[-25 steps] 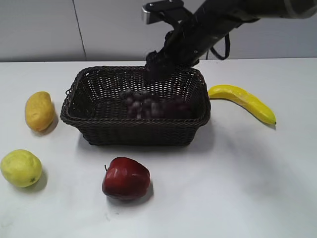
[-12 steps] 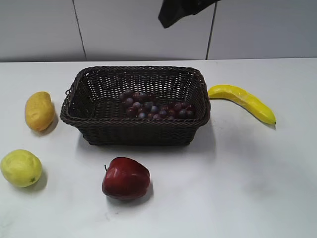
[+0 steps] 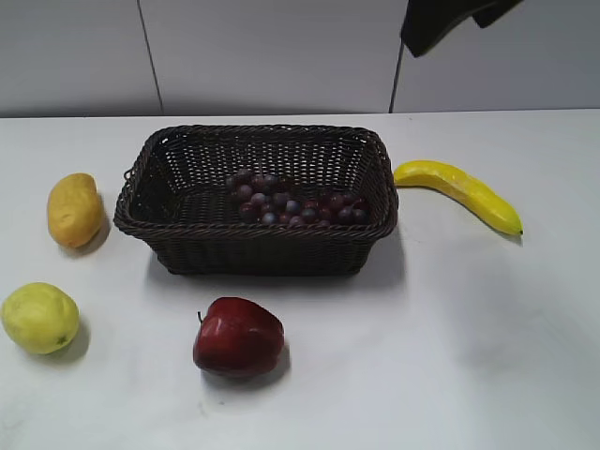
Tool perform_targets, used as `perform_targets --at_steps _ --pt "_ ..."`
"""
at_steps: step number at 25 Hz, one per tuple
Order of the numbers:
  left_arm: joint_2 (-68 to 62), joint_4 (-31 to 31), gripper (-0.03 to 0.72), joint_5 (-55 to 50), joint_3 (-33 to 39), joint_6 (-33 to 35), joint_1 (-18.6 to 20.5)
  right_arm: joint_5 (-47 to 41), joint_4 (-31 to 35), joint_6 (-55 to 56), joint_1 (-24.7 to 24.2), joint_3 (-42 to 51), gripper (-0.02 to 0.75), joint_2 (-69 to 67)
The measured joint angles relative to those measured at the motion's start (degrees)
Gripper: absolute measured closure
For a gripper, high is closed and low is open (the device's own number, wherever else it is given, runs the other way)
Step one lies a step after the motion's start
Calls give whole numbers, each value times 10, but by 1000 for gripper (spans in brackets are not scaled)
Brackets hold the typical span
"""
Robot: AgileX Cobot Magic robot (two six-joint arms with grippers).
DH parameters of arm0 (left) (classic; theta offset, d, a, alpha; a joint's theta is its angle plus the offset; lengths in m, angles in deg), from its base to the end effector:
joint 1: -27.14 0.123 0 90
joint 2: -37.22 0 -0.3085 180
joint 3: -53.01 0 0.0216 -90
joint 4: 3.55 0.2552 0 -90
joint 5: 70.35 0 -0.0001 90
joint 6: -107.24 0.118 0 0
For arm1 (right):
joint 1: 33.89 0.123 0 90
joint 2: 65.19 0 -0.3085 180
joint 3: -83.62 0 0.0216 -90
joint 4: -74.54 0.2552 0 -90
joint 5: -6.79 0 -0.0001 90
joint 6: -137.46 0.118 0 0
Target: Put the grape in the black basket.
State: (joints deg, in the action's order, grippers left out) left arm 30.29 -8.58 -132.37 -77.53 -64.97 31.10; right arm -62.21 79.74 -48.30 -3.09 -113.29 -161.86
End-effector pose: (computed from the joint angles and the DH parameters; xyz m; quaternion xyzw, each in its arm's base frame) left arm -0.0015 -0.0093 0.2636 0.0308 0.8576 0.0088 0.5133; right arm 0.2905 0.1848 0.3955 -0.2977 0.9149 0.1024 0.2528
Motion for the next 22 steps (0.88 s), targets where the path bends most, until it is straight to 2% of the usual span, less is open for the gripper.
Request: perform_targets --at_steps 7,13,17,22 --pt "0 0 456 0 0 0 0 2 -14 31 0 169 148 118" --pt "0 0 456 0 0 0 0 77 -15 58 0 318 148 248" --pt "0 0 456 0 0 0 0 115 -46 98 0 402 148 343" --pt "0 0 456 0 0 0 0 120 -95 151 -13 492 148 449"
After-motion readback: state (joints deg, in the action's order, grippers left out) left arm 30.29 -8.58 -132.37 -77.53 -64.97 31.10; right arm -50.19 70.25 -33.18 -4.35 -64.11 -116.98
